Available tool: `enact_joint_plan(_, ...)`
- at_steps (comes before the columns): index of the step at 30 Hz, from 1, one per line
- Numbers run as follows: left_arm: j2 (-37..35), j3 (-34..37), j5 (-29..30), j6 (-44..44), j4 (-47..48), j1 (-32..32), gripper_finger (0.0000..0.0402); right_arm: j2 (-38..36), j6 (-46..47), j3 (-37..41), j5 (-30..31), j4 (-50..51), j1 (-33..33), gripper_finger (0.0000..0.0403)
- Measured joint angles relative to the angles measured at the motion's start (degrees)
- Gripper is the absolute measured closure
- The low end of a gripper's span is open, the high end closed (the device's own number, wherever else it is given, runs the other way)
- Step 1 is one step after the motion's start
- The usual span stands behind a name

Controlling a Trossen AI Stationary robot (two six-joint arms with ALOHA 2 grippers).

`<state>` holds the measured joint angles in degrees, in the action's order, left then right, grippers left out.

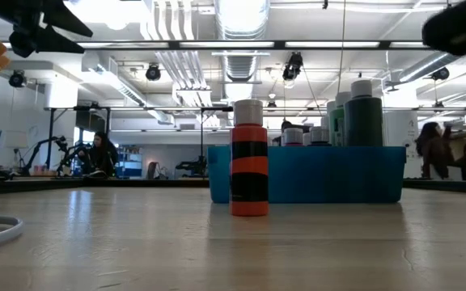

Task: Pick & Place Paint Supplies
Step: Put the yellow paint bottle into the blue bin

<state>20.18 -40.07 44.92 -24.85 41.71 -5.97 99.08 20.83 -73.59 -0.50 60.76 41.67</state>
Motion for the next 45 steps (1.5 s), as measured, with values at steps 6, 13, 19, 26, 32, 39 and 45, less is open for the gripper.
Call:
enact_joint_plan(6,0.0,0.0,-2.7,-0.8,0.1,0.0,0.0113,-2.1,2.9,6.5,-1.4,-4.0,0.2,0.0174)
enact_joint_plan(13,0.0,0.0,-3.8,-1.2,0.3,0.0,0.0113,-3.6,2.8,14.0,-1.5,-11.7,0.4,0.0163)
enact_joint_plan(19,0.0,0.0,-3.8,-2.1,0.3,0.0,0.0113,-3.7,3.1,20.2,-1.4,-14.9,0.3,0.015)
enact_joint_plan(26,0.0,-0.1,-4.4,-4.6,0.3,0.0,0.0113,-4.1,5.3,24.3,-2.1,-20.9,0.3,0.0171)
enact_joint_plan(32,0.0,-0.1,-6.5,-6.5,0.3,0.0,0.0113,-4.2,7.8,24.3,-1.8,-21.0,0.2,0.0245)
enact_joint_plan(39,0.6,-2.1,-9.9,-9.7,0.4,0.0,0.0113,-5.3,7.7,22.2,-3.2,-20.8,0.4,0.0267)
enact_joint_plan(45,4.9,-9.5,-13.4,-12.1,0.4,0.0,0.0113,-7.7,7.6,18.0,1.3,-14.5,0.3,0.0267)
